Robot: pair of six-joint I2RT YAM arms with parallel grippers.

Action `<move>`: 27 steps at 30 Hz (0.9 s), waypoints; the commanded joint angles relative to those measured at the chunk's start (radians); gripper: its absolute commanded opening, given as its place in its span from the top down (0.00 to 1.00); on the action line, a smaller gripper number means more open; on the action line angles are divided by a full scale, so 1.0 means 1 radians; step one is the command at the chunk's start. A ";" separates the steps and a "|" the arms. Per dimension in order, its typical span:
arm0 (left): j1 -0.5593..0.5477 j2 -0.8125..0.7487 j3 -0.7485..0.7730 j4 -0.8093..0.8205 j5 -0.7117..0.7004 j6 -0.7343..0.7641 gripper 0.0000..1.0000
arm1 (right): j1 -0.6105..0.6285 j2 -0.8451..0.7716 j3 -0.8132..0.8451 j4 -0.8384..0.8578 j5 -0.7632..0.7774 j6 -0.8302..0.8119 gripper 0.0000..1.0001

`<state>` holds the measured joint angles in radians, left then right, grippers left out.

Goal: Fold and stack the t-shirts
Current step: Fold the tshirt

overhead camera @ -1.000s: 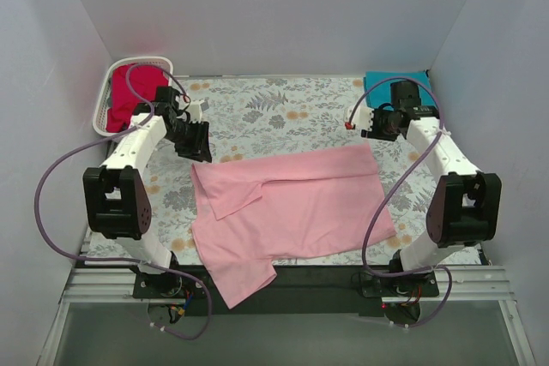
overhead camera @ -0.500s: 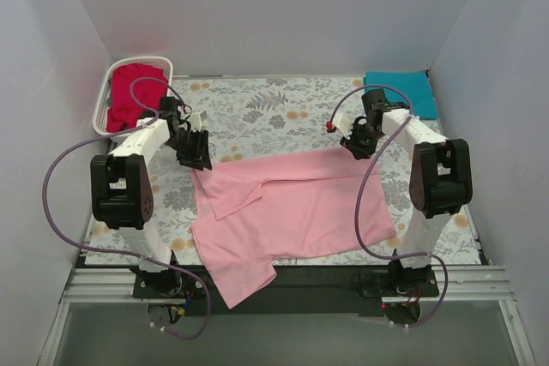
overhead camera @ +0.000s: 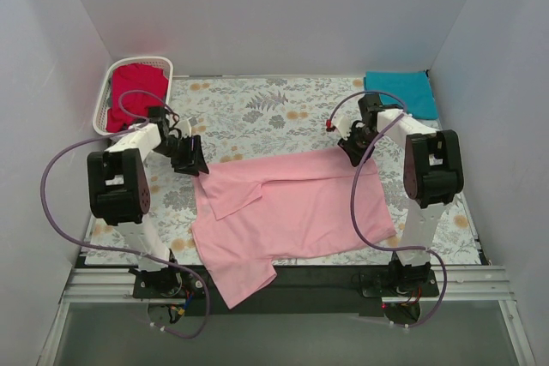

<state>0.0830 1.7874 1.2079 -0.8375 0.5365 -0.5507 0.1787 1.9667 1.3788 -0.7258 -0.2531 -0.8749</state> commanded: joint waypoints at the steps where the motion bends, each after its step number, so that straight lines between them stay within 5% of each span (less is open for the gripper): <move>1: 0.003 0.052 -0.005 0.106 0.049 -0.052 0.56 | 0.002 0.053 0.006 0.015 0.015 0.054 0.71; 14: 0.009 0.280 0.281 0.141 0.014 -0.103 0.53 | -0.007 0.192 0.226 0.057 0.098 0.169 0.72; 22: 0.001 -0.032 0.158 0.006 0.054 0.020 0.60 | 0.004 -0.003 0.224 0.006 -0.026 0.246 0.69; 27: -0.153 -0.229 -0.068 0.012 -0.090 -0.005 0.63 | 0.051 -0.124 0.186 -0.026 -0.152 0.368 0.69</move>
<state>0.0395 1.6321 1.2442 -0.8024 0.5438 -0.5575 0.1917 1.9255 1.5734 -0.7181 -0.2939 -0.6037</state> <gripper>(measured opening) 0.388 0.309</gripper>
